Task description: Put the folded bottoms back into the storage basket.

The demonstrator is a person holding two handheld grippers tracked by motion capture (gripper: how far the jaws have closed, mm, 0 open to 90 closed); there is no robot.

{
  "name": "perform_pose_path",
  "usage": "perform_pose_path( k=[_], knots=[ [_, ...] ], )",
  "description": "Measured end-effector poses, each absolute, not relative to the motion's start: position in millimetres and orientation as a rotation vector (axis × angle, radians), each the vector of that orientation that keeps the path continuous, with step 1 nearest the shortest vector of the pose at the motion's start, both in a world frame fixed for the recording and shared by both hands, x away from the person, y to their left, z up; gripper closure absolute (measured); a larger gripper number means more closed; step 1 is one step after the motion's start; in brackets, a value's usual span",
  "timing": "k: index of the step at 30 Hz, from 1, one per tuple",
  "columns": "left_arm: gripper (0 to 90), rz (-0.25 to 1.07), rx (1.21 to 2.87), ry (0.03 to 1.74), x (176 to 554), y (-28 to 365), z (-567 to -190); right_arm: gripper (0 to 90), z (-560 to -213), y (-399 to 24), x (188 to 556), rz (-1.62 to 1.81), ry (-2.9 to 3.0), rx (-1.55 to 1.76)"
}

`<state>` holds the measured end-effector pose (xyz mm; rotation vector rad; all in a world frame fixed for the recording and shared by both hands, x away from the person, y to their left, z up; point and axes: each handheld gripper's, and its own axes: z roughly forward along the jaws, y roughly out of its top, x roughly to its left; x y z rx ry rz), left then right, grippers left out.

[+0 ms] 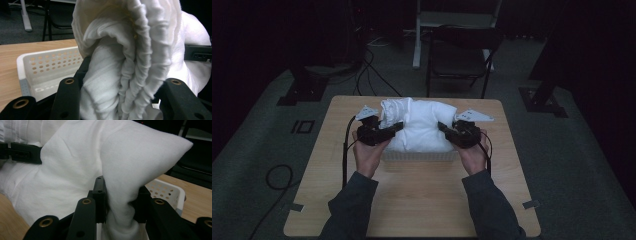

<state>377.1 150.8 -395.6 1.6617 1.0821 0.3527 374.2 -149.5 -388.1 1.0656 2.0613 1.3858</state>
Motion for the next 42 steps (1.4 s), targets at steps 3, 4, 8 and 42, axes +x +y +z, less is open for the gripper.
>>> perform_pose_path(
  k=[3,4,8,42],
  knots=[
    [52.8,0.357,1.660,1.091,381,151,-396,70.7,-387,-148,378,1.386,2.059,1.071],
    [52.8,0.357,1.658,1.094,382,152,-396,70.7,-387,-147,380,1.386,2.060,1.071],
    [52.8,0.355,1.647,1.103,386,153,-397,70.7,-386,-146,385,1.383,2.058,1.077],
    [53.1,0.345,1.648,1.181,423,154,-413,70.7,-396,-135,420,1.326,2.074,1.132]
  ],
)
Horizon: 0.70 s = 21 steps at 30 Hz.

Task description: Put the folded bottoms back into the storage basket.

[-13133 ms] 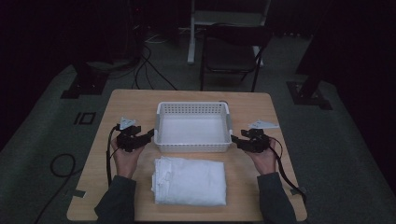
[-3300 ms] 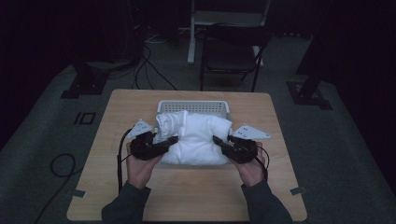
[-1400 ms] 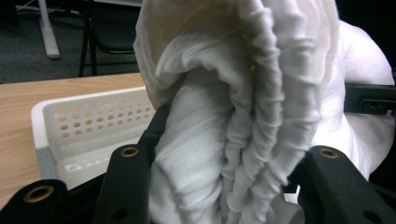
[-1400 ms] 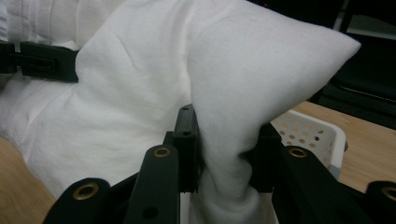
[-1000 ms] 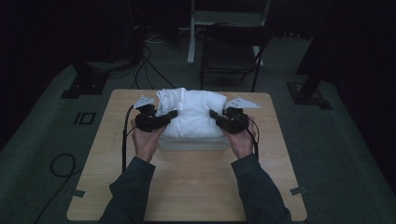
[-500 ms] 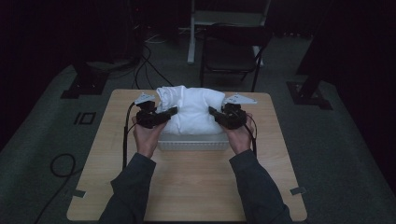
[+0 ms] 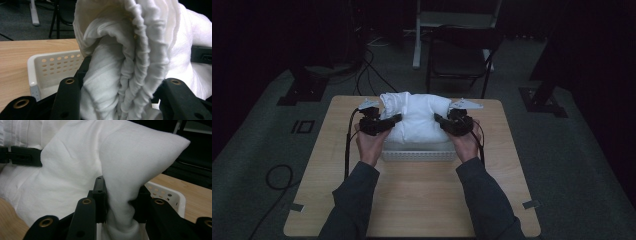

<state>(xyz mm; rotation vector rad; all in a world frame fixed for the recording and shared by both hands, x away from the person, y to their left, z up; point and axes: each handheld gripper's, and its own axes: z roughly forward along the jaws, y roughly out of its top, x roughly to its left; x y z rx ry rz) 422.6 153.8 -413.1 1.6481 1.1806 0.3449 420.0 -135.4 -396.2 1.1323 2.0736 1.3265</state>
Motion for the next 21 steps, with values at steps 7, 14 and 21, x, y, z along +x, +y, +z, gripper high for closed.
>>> perform_pose_path(
  k=[7,14,21],
  knots=[
    [53.1,0.349,1.656,1.197,429,151,-417,70.7,-403,-136,428,1.312,2.078,1.165],
    [53.1,0.361,1.668,1.216,433,148,-422,70.8,-409,-135,433,1.299,2.085,1.196],
    [53.0,0.363,1.684,1.235,439,147,-428,70.8,-414,-134,439,1.281,2.096,1.217]
  ],
)
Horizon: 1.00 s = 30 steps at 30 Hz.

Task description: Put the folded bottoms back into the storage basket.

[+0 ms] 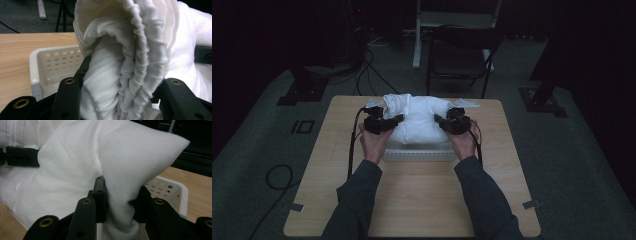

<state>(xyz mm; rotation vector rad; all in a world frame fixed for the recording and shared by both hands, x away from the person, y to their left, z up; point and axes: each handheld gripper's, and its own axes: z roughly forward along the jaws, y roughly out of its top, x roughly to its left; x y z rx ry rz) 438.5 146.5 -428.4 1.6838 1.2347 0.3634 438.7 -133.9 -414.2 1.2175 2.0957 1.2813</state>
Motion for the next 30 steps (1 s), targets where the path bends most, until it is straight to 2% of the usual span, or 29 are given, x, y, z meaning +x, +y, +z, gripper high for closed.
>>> perform_pose_path(
  k=[30],
  knots=[
    [53.1,0.341,1.726,1.309,454,143,-449,70.8,-434,-127,452,1.202,2.132,1.263]
  ],
)
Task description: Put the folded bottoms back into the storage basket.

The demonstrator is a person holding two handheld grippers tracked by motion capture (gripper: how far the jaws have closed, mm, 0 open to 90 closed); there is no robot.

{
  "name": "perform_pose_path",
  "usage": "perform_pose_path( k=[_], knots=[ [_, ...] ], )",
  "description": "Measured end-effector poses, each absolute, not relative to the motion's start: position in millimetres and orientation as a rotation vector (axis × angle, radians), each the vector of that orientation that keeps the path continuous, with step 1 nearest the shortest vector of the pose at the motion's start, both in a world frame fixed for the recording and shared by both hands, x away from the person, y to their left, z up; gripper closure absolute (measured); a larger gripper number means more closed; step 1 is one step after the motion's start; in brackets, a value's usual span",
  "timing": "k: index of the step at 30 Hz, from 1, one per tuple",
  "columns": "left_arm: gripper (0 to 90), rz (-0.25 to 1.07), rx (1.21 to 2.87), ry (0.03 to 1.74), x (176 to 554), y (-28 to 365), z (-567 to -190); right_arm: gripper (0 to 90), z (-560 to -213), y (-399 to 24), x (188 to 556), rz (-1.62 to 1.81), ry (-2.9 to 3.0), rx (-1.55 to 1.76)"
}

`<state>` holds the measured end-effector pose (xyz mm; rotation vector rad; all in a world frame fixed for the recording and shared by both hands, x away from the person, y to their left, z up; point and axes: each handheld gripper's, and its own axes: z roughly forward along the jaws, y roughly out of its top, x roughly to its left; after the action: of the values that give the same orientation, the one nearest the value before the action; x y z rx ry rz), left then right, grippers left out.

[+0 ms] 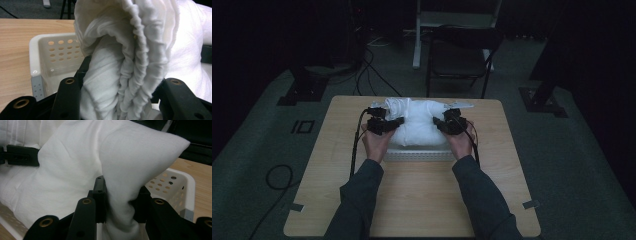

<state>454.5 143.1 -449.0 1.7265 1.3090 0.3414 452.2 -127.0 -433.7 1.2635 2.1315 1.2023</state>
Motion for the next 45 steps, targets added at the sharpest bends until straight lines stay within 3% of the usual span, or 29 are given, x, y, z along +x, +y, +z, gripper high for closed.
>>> perform_pose_path(
  k=[45],
  knots=[
    [53.0,0.330,1.816,1.369,459,134,-474,70.8,-464,-128,463,1.110,2.200,1.338]
  ],
)
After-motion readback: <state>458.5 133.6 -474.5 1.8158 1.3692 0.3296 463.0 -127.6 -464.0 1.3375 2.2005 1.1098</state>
